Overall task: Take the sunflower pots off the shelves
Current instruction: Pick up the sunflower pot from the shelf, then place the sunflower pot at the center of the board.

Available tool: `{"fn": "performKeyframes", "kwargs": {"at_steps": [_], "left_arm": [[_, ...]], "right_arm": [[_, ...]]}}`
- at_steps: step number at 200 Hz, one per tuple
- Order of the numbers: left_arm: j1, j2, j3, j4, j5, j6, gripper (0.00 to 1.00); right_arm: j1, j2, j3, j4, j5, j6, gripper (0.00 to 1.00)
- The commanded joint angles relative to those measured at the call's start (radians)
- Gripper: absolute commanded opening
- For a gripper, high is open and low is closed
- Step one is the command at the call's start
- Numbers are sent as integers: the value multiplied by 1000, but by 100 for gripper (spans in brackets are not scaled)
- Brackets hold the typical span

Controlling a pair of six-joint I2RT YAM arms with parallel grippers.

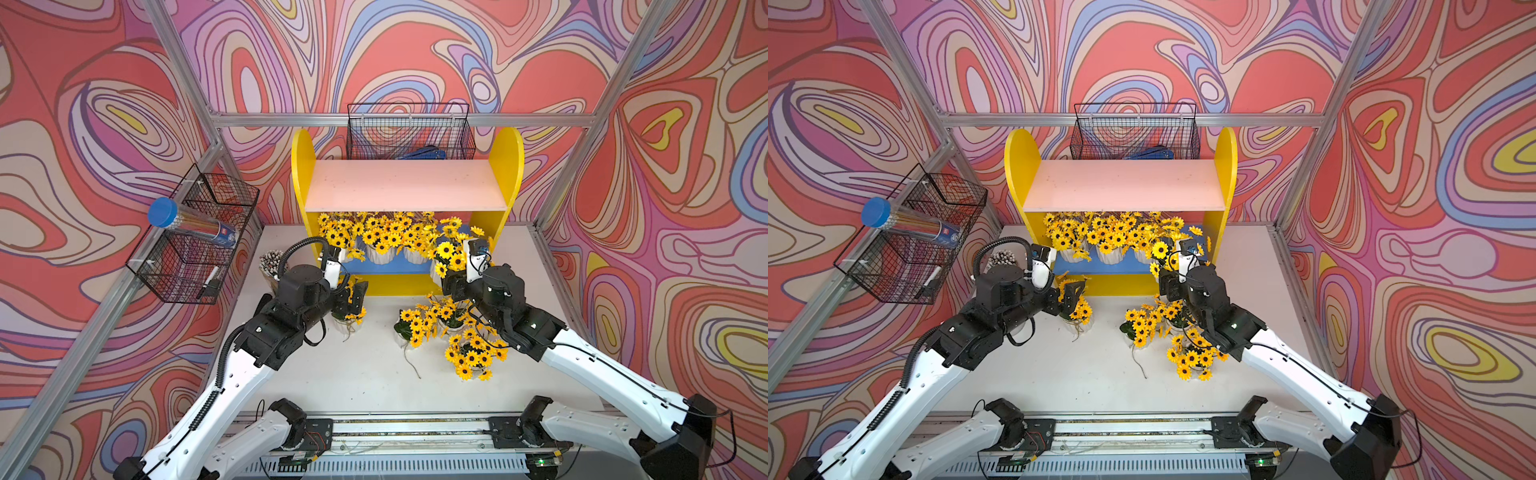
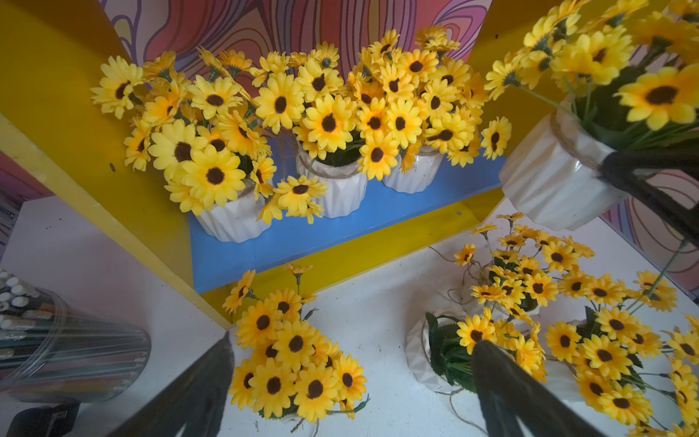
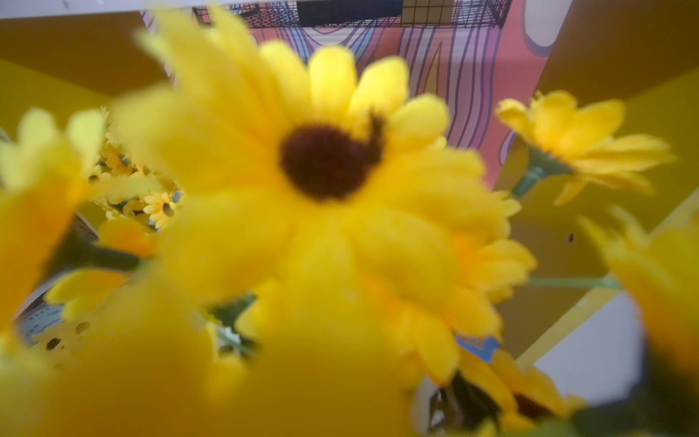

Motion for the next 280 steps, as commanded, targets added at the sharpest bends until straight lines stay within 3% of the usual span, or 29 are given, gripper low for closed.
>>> {"fn": "performKeyframes", "kwargs": {"at_steps": [1, 56, 108, 145, 199, 280], "left_arm": [[5, 3, -12, 11, -20, -7, 99], [2, 10, -8, -26, -23, -55, 99], [3, -40, -68, -159, -23, -181, 98], [4, -96, -111, -213, -115, -231, 99], [3, -107, -115, -228, -213, -211, 99], [4, -158, -74, -252, -378, -254, 100]], "right_arm": [[28, -60, 3, 31, -3, 10, 44], [123, -60, -9, 32, -45, 6, 42], [237, 24, -12, 108, -76, 7, 42], [361, 81, -27, 159, -71, -23, 41], [514, 173, -57, 257, -78, -28, 41], [556, 432, -95, 485, -193, 65, 41]]}}
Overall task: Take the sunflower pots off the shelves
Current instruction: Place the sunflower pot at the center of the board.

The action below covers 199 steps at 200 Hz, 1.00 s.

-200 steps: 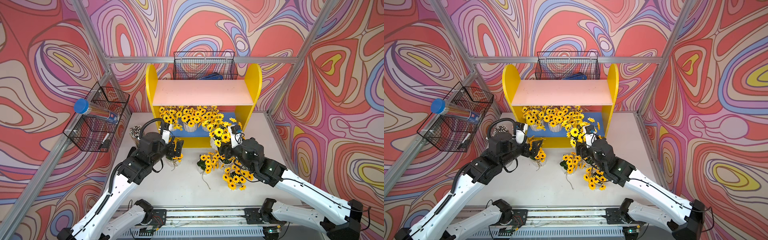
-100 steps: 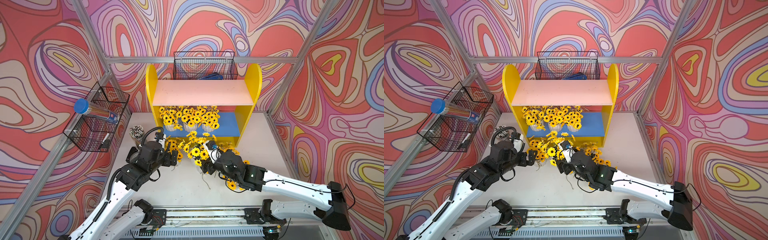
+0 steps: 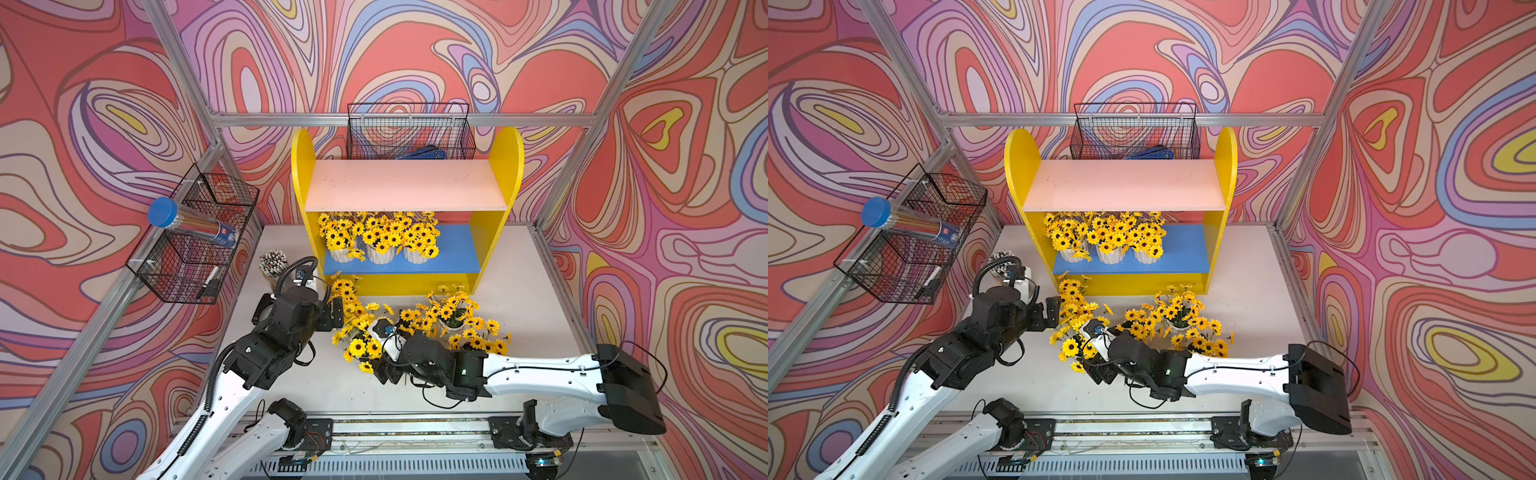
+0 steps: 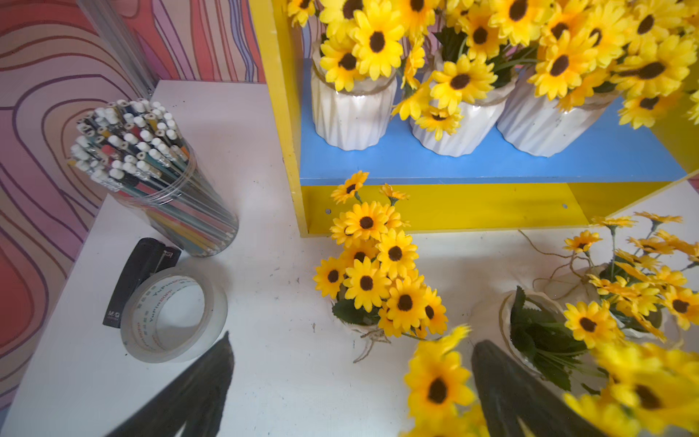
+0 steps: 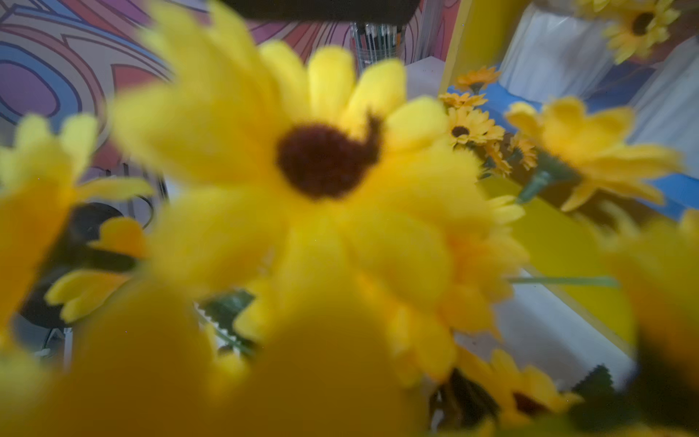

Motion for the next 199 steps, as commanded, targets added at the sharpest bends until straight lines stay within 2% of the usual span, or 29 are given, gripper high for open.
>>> {"fn": "performKeyframes", "kwargs": {"at_steps": [1, 60, 114, 144, 176, 199], "left_arm": [[4, -17, 31, -48, -87, -40, 100], [4, -6, 54, -18, -82, -20, 100], [5, -1, 51, 12, -80, 10, 100], [5, -2, 43, 28, -80, 23, 100], [5, 1, 36, 43, -77, 30, 100], [5, 0, 25, 61, -67, 36, 100]], "right_arm": [[5, 54, 5, 186, -37, 49, 41], [5, 292, 69, 319, -75, 46, 41], [5, 426, 116, 313, -68, 24, 43], [5, 454, 110, 295, -69, 29, 66], [5, 442, 117, 241, -49, 20, 83], [5, 443, 169, 143, -39, 13, 90]]}}
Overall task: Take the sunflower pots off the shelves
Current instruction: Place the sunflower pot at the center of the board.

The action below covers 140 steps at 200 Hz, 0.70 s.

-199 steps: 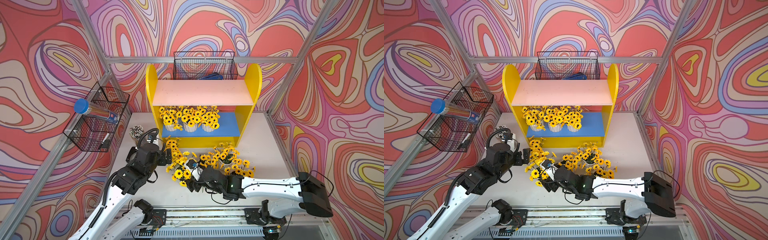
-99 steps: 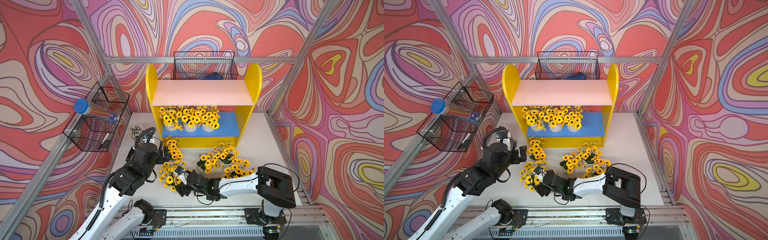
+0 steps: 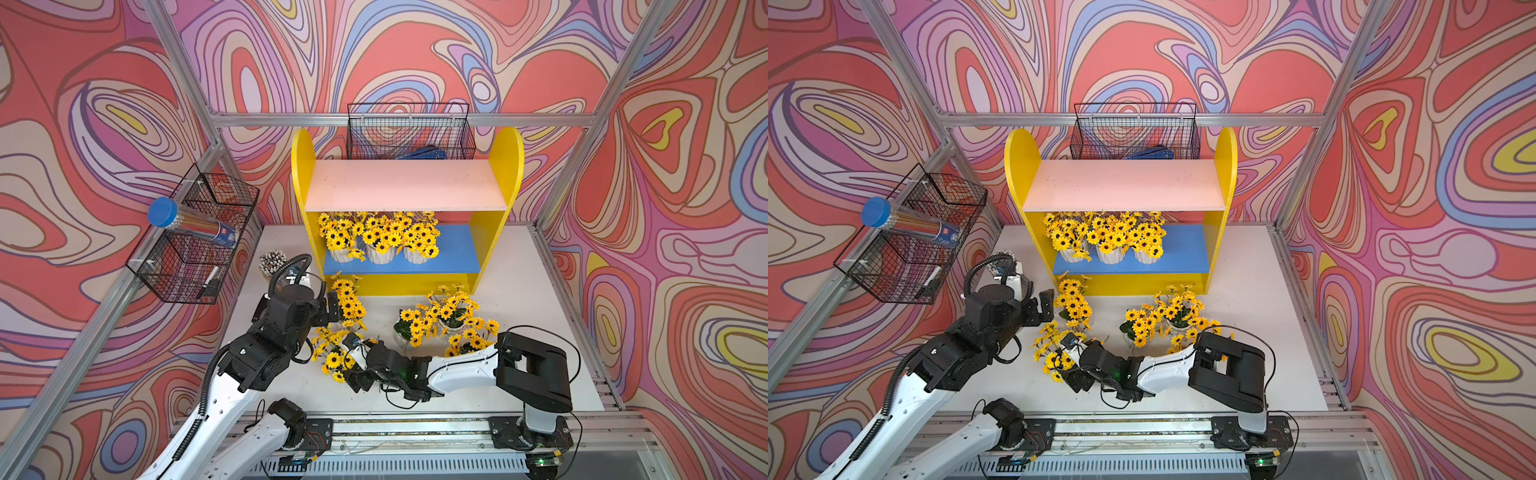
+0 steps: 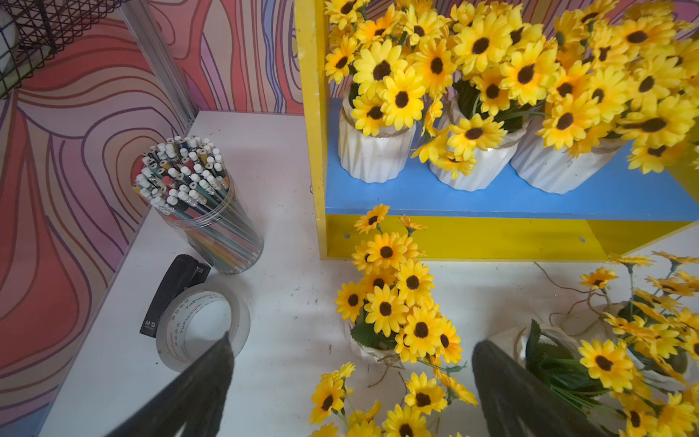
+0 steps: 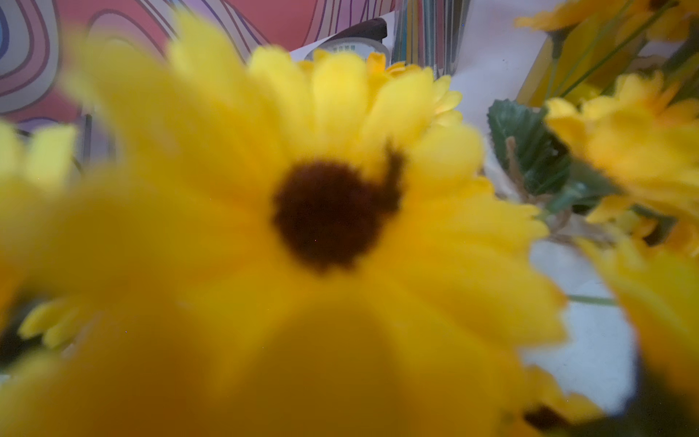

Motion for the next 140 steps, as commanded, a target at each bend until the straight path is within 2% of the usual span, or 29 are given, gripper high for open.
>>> {"fn": "performKeyframes", "kwargs": {"at_steps": [1, 14, 64, 140], "left_arm": [[5, 2, -6, 35, -6, 13, 100], [5, -1, -8, 39, -1, 20, 100], [4, -35, -23, 38, 12, 31, 100], [5, -20, 1, 45, 48, 29, 100]], "right_arm": [[2, 8, 50, -99, 21, -7, 91], [2, 6, 52, -115, 21, -6, 98], [2, -23, 47, -184, 2, -9, 98], [2, -263, -70, -325, 20, -29, 98]]}}
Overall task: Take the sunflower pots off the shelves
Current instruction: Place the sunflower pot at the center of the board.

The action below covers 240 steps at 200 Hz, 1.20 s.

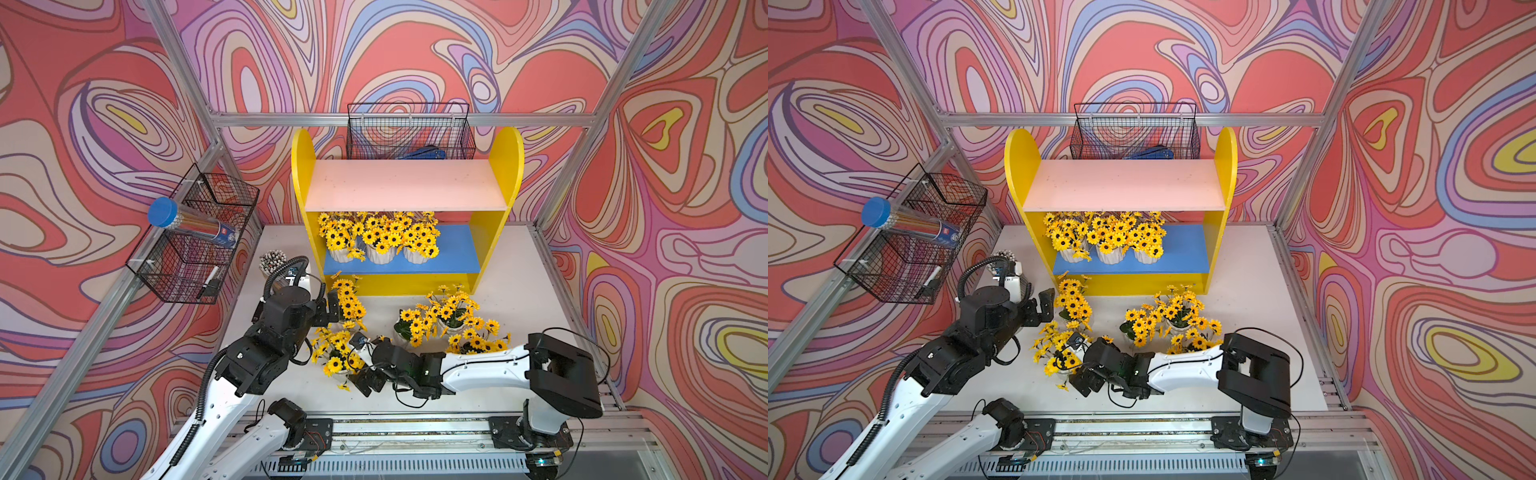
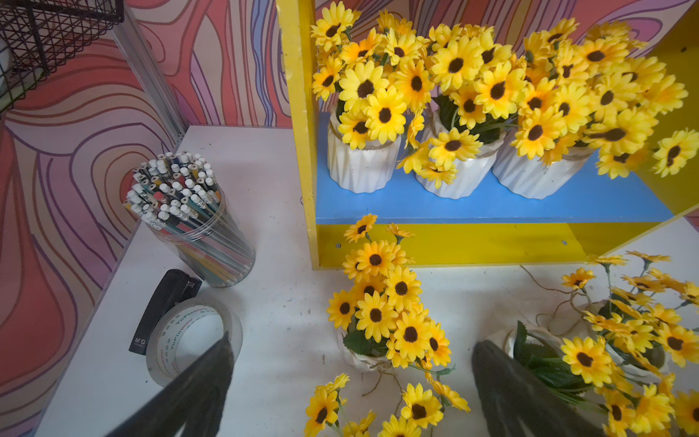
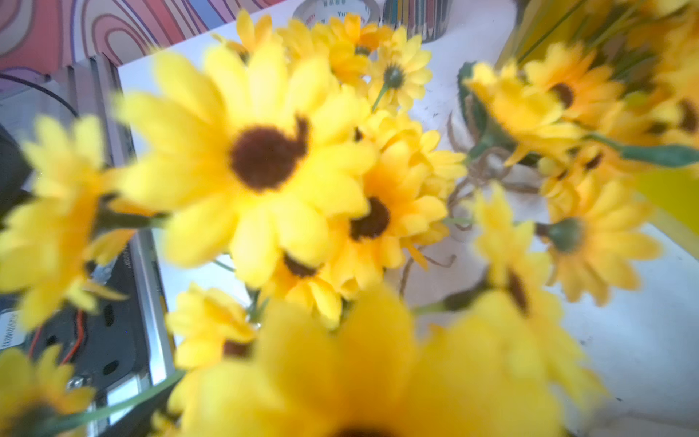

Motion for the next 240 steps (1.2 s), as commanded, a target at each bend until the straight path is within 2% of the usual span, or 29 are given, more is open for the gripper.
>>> {"fn": "performKeyframes", "kwargs": {"at_steps": [1, 78, 132, 156, 190, 240], "left_arm": [[4, 6, 13, 14, 17, 3, 100], [5, 25, 61, 9, 51, -2, 100], [4, 85, 132, 26, 124, 34, 100], [5, 101, 178, 61, 200, 58, 100], [4, 145, 216, 105, 276, 74, 100], [4, 187, 252, 121, 306, 92, 100]], "right_arm": [[2, -69, -36, -75, 19, -19, 98], [1, -295, -101, -240, 135, -30, 95], [1, -375, -29, -277, 215, -74, 93], [-4, -385, 20, -262, 241, -120, 92], [-71, -363, 79, -232, 215, -157, 90], [-225, -415, 100, -241, 163, -167, 90]]}}
